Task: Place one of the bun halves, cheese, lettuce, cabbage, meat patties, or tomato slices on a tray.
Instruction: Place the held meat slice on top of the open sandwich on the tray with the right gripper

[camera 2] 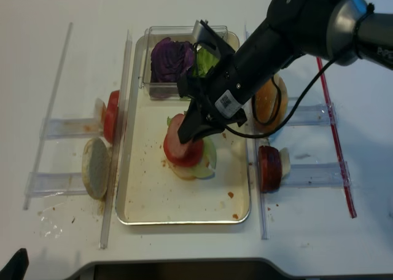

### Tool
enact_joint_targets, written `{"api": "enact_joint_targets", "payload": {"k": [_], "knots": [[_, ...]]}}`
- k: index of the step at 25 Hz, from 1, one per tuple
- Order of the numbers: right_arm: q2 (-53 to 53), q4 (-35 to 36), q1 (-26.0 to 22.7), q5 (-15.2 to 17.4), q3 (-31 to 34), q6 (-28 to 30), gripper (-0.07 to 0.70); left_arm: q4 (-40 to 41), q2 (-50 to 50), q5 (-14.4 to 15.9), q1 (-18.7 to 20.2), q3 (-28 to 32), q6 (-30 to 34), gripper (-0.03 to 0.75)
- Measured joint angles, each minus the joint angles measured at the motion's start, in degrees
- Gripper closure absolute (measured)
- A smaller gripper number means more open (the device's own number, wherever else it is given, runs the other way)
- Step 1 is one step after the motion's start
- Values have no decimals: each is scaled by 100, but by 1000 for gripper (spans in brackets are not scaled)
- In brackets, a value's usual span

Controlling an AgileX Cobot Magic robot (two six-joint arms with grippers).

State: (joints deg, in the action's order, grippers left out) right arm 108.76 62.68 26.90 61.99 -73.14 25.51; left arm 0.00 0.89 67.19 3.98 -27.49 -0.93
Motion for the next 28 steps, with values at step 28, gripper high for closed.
{"api": "enact_joint_targets", "payload": {"k": [28], "knots": [[409,188,-54,-280,0,95,542,0,0,0,0,0,0,283]]}}
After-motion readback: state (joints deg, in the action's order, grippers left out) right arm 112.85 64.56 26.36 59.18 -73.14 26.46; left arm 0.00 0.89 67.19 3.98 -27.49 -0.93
